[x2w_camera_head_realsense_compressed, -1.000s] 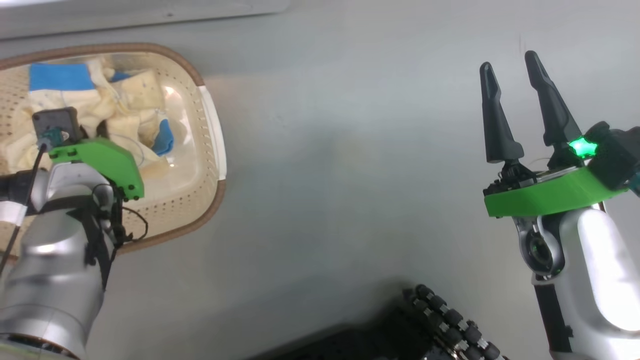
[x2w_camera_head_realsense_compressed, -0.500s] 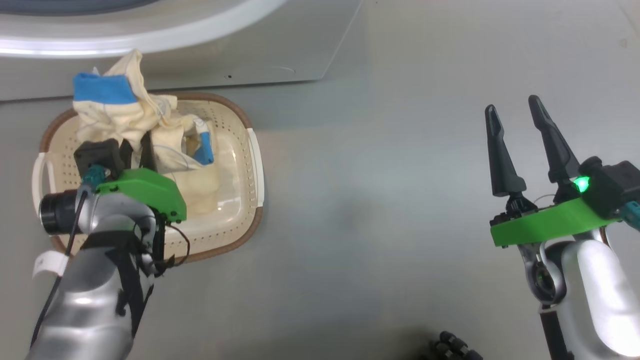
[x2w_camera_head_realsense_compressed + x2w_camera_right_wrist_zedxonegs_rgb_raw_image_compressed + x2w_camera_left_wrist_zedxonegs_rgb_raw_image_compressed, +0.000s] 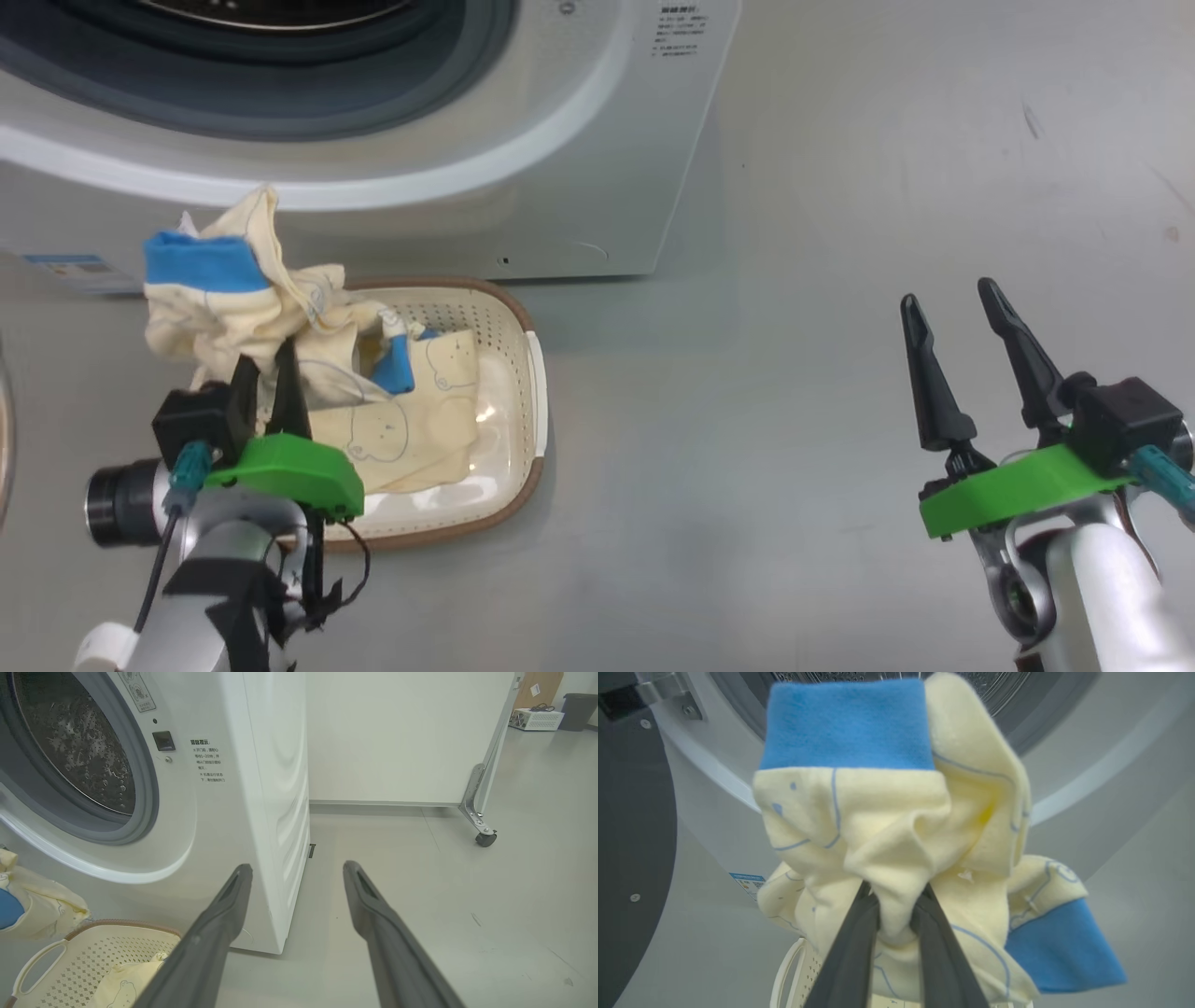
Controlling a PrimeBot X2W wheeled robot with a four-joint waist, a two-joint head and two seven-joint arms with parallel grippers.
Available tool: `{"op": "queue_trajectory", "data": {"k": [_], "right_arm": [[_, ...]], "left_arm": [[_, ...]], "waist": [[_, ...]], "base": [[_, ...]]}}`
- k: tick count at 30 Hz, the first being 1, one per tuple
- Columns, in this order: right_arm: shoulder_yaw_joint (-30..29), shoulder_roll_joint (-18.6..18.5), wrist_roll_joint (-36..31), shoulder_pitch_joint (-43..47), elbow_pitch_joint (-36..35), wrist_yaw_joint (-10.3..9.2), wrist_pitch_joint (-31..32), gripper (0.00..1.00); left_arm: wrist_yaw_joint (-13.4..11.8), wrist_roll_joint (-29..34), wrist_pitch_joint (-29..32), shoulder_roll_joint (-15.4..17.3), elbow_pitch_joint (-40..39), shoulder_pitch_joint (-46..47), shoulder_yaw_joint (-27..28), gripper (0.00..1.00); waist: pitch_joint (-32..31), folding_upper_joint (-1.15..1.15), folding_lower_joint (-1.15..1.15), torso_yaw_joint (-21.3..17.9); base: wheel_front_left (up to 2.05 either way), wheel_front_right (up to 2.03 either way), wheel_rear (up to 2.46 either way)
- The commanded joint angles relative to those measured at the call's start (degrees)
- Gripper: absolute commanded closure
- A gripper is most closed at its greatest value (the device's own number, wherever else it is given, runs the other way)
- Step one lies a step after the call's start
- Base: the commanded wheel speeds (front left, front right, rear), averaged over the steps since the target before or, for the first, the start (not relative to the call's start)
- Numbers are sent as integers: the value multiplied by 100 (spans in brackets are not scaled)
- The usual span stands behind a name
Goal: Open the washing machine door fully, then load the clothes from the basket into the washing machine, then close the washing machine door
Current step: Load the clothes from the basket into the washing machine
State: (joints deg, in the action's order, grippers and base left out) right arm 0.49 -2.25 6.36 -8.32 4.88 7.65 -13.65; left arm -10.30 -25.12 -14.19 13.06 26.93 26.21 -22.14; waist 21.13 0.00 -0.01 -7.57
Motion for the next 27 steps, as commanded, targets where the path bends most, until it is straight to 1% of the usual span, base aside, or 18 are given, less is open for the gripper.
{"op": "queue_trajectory", "data": {"k": [1,7,8,14,20,27], "right_arm": [[87,-63,-55,104,-202,-16,52,0],[71,-63,-120,338,-292,-16,185,0],[71,-63,-120,338,-292,-16,185,0],[57,-63,-109,613,-408,-16,324,0],[43,-63,-108,911,-578,-16,485,0],[-33,-63,-74,1164,-757,-16,614,0]], "left_arm": [[-94,82,-78,245,-363,-106,222,100],[-336,165,91,396,-1045,-696,145,100],[-336,165,91,396,-1045,-696,145,100],[-545,170,301,521,-1636,-1253,106,100],[-677,156,473,599,-2020,-1659,50,100],[-794,137,594,667,-2317,-1953,22,100]], "waist": [[-332,0,1,155],[-809,0,1,260],[-809,0,1,260],[-1231,0,1,330],[-1571,0,1,361],[-1803,0,1,348]], "base": [[0,0,0],[0,0,0],[0,0,0],[0,0,0],[0,0,0],[0,0,0]]}}
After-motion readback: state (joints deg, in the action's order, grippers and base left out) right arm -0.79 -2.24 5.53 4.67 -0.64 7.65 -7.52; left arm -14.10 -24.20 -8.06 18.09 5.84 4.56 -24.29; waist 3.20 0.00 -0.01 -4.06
